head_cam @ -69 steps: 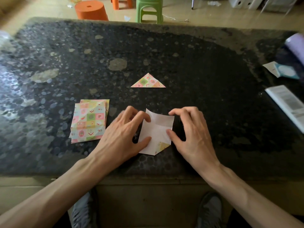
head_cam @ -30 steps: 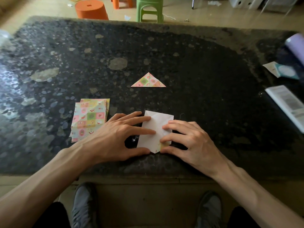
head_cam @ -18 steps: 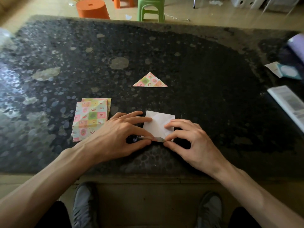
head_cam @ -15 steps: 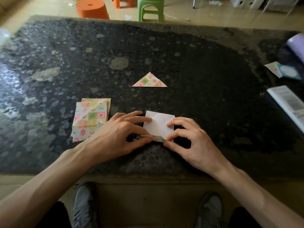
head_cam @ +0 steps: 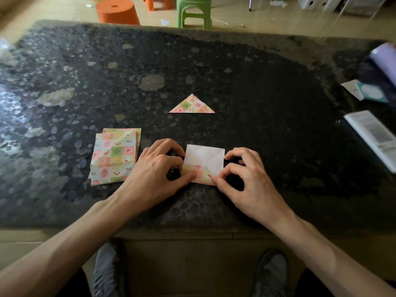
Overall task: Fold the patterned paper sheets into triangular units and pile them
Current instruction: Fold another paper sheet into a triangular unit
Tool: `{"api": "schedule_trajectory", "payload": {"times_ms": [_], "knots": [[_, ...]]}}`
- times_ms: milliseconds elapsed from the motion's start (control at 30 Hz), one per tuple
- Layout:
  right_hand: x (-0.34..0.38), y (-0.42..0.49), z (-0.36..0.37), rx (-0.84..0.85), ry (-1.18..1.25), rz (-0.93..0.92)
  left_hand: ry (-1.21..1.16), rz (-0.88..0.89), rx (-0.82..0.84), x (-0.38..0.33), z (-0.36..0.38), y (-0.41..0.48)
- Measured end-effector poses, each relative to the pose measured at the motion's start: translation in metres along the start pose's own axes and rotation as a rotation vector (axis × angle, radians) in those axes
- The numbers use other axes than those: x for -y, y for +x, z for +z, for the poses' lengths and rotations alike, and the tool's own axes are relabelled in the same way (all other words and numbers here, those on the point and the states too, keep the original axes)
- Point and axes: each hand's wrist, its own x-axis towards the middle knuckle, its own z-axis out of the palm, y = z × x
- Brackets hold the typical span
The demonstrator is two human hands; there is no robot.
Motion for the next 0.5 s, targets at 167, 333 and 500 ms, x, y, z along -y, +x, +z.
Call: {"api": "schedule_trajectory", "payload": {"times_ms": [167, 333, 500], "knots": [[0.0016, 0.0008, 0.0016, -0.001, 0.0, 0.022, -0.006, -0.035, -0.015, 0.0, 0.0003, -0.0013], [0.0042, 0.0014, 0.0023, -0.006, -0.013, 0.043, 0.005, -0.052, -0.017, -0.0007, 0.0006, -0.0018], [0.0061, 0.0027, 0.001, -0.011, -0.032, 0.062, 0.025, -0.055, -0.029, -0.0033, 0.0009, -0.0028]]}}
